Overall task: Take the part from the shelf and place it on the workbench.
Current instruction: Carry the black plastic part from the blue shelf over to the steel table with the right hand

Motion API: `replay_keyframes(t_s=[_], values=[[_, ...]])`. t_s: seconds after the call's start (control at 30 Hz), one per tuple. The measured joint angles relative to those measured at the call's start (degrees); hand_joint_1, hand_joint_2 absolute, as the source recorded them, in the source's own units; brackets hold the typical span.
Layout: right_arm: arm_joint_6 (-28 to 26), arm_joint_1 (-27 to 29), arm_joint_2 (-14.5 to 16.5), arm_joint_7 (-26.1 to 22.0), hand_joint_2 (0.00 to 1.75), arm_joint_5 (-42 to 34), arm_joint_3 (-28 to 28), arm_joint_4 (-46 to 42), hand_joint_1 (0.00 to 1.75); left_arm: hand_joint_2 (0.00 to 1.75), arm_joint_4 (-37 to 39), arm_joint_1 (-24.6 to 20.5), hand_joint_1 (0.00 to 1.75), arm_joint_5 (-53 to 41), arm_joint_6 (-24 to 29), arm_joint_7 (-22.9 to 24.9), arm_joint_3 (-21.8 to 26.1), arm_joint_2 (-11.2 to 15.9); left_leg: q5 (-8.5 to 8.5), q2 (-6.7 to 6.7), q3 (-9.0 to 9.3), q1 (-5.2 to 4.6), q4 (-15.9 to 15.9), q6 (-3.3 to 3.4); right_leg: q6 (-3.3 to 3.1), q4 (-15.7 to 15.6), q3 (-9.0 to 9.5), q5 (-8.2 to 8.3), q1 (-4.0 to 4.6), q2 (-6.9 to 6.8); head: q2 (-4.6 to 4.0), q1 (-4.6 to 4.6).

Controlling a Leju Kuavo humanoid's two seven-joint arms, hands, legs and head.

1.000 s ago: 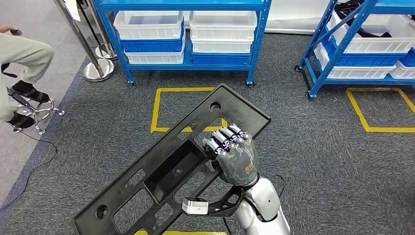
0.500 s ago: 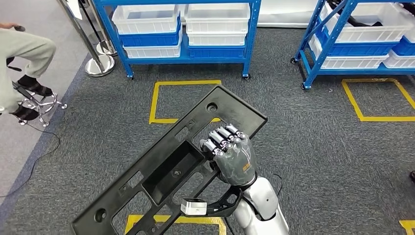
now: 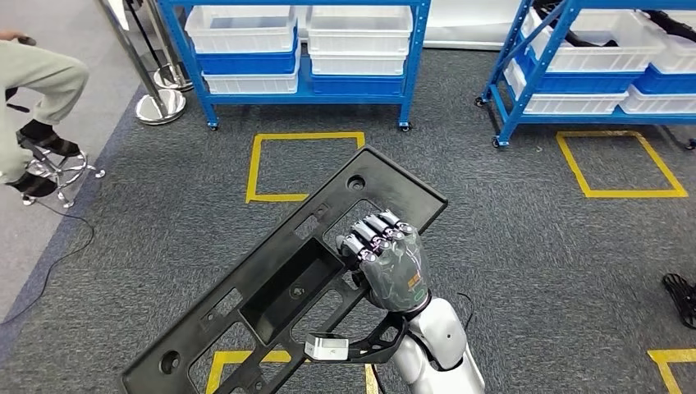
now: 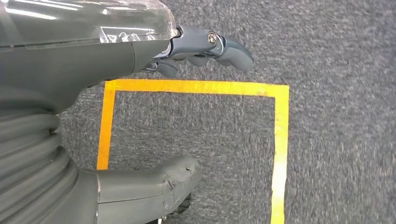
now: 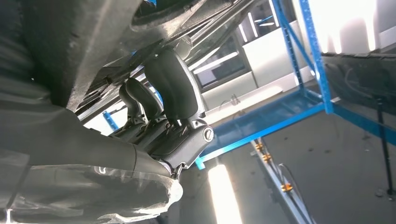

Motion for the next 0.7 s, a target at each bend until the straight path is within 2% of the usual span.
replay_keyframes(t_s=[0.07,0.1,0.13,0.2,0.23,0.3,0.37,0.4,0.43,0.47,0.5,0.57,0.6,0.63,0.7], values=[[0.0,-0.1,0.0,0.1,1.75,0.0,0.2,0.0,1.75,1.75,0.0,0.0,0.0,0.0,0.0,0.0,0.0,-0.1,-0.31,0.74,-0.23,-0.27,0.7,-0.53,-0.87,-6.4,3.73,1.56,0.49,-1.93,0.0,-0.01],[0.0,-0.1,0.0,0.2,1.75,0.0,0.3,0.0,1.75,1.75,0.0,0.0,0.0,0.0,0.0,0.0,0.0,-0.1,-0.41,1.13,-0.3,-0.38,0.9,-0.84,-1.31,-7.8,4.41,1.7,0.7,-2.41,0.0,-0.01],[0.0,-0.2,0.0,0.3,1.75,0.1,0.4,0.0,1.75,1.75,0.0,0.0,0.0,-0.1,0.0,0.0,0.0,-0.1,-0.45,1.59,-0.34,-0.48,1.0,-1.17,-1.72,-8.2,4.36,1.6,0.9,-2.28,0.0,-0.02],[0.0,-0.2,-0.1,0.5,1.75,0.2,0.6,0.0,1.75,1.75,0.0,-0.2,0.0,-0.2,-0.1,0.0,0.0,-0.2,-0.66,1.9,-0.33,-0.37,1.1,-1.86,-2.43,-8.5,4.16,2.05,0.75,-1.1,0.0,-0.02],[0.0,-0.3,-0.1,0.6,1.75,0.2,0.7,0.0,1.75,1.75,0.0,-0.2,0.0,-0.2,-0.1,0.0,0.0,-0.2,-1.36,1.21,-0.59,-0.3,1.8,-2.21,-2.82,-8.7,4.13,2.31,0.61,-0.59,0.0,-0.02],[0.0,-0.4,-0.1,0.9,1.75,0.5,1.0,0.0,1.75,1.75,0.0,-0.2,0.0,-0.3,-0.1,0.0,0.0,-0.2,-4.5,-1.1,-2.45,-0.06,6.3,-2.75,-3.43,-9.1,4.01,2.77,0.32,0.43,0.0,-0.04],[0.0,-0.5,-0.2,1.2,1.75,0.7,1.3,0.1,1.75,1.75,0.0,0.0,0.0,-0.3,-0.1,0.0,0.1,-0.3,-7.99,-2.41,-5.62,0.04,13.5,-2.99,-3.66,-9.0,3.65,2.98,0.31,1.68,0.0,-0.04],[0.0,-0.4,-0.3,1.3,1.75,0.8,1.4,0.2,1.75,1.75,0.0,0.1,0.0,-0.3,-0.1,0.0,0.1,-0.3,-8.54,-2.6,-6.66,0.06,15.8,-3.03,-3.66,-8.9,3.5,3.03,0.34,2.35,0.0,-0.03],[0.0,-0.4,-0.3,1.3,1.75,0.9,1.4,0.3,1.75,1.75,0.0,0.1,0.0,-0.3,-0.1,0.0,0.1,-0.3,-8.09,-2.72,-6.91,0.06,16.4,-2.98,-3.63,-8.7,3.37,3.09,0.36,3.03,0.0,-0.03],[0.0,-0.4,-0.3,1.4,1.75,0.9,1.4,0.3,1.75,1.75,0.0,0.1,0.0,-0.3,-0.1,0.0,0.2,-0.3,-6.52,-2.9,-6.01,0.06,14.5,-2.82,-3.57,-8.6,3.3,3.13,0.39,3.72,0.0,-0.03],[0.0,-0.4,-0.4,1.4,1.75,0.9,1.5,0.3,1.75,1.75,0.0,0.1,0.0,-0.3,-0.1,0.0,0.2,-0.3,-4.38,-3.49,-4.33,0.05,11.1,-2.54,-3.5,-8.5,3.28,3.18,0.41,4.38,0.0,-0.03],[0.0,-0.5,-0.4,1.4,1.75,0.9,1.6,0.3,1.75,1.75,0.0,0.0,0.0,-0.3,0.0,0.0,0.2,-0.1,-1.53,-5.9,-1.03,0.03,3.9,-1.78,-3.16,-8.3,3.09,3.37,0.44,5.62,0.0,-0.02],[0.0,-0.6,-0.4,1.4,1.75,0.9,1.7,0.3,1.75,1.75,0.0,0.0,0.0,-0.3,0.0,0.0,0.2,-0.1,-1.07,-6.82,-0.16,-0.05,1.9,-1.49,-2.86,-8.3,2.86,3.55,0.35,6.18,0.0,-0.02],[0.0,-0.6,-0.4,1.5,1.75,0.9,1.8,0.3,1.75,1.75,0.0,0.0,0.0,-0.3,0.0,0.0,0.3,-0.1,-1.16,-7.17,0.12,-0.16,1.1,-1.26,-2.48,-8.3,2.58,3.78,0.21,6.73,0.0,-0.03],[0.0,-0.6,-0.5,1.5,1.75,0.9,1.9,0.3,1.75,1.75,0.0,-0.1,0.0,-0.3,0.1,0.0,0.3,-0.1,-0.68,-6.12,0.34,-0.17,0.4,-0.8,-1.69,-8.4,2.22,4.17,-0.01,7.5,0.0,-0.04]])
